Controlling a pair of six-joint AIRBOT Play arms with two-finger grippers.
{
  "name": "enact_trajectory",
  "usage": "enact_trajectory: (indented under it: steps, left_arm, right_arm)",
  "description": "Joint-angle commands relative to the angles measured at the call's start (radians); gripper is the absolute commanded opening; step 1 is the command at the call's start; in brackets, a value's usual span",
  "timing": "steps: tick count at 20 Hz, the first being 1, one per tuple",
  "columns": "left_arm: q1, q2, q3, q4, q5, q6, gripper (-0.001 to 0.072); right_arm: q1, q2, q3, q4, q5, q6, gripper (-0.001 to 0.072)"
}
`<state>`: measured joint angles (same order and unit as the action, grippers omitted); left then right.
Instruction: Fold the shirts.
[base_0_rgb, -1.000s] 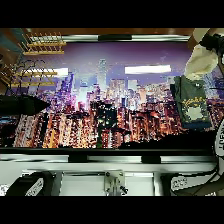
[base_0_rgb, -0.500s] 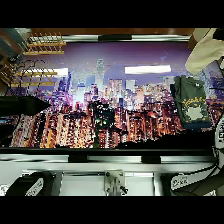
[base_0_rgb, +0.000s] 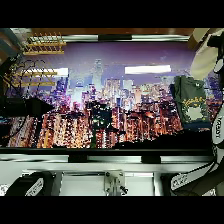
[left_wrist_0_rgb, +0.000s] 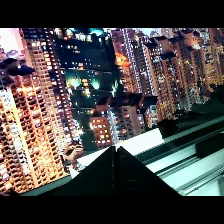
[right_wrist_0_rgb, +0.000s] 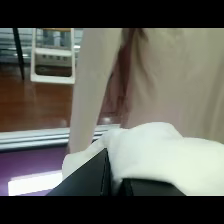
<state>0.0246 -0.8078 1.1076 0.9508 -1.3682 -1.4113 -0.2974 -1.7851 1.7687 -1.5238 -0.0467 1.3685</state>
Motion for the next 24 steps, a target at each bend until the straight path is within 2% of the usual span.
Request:
enact_trajectory:
  steps: [1, 4, 7, 10, 13, 15, 19, 24]
  left_arm:
    - [0.001, -0.003, -0.008, 0.000, 0.004, 0.000, 0.0034]
    - [0.001, -0.003, -0.008, 0.000, 0.002, 0.001, 0.0034]
    - [0.001, -0.003, -0.008, 0.000, 0.002, 0.003, 0.0034]
    - [0.001, -0.004, -0.008, 0.000, 0.006, 0.004, 0.0034]
    - [0.001, -0.003, -0.008, 0.000, 0.006, 0.011, 0.0034]
    - [0.001, -0.004, -0.008, 0.000, 0.006, 0.012, 0.0034]
    - [0.001, -0.004, -0.008, 0.000, 0.006, 0.035, 0.0034]
    - [0.001, -0.004, -0.008, 0.000, 0.006, 0.038, 0.0034]
  right_arm:
    - [0.048, 0.037, 0.000, -0.004, 0.157, 0.006, 0.0063]
    - [0.056, 0.107, 0.000, -0.038, 0.429, -0.024, 0.0063]
    - [0.056, 0.195, 0.000, -0.176, 0.737, -0.024, 0.0063]
    - [0.056, 0.275, 0.000, -0.272, 0.985, -0.022, 0.0063]
    - [0.055, 0.315, 0.000, -0.337, 1.291, -0.008, 0.0063]
    - [0.034, 0.322, 0.000, -0.333, 1.432, 0.042, 0.0063]
    - [-0.037, 0.322, -0.035, -0.235, 1.635, 0.121, 0.0063]
    - [-0.108, 0.322, -0.207, -0.119, 1.634, 0.209, 0.0063]
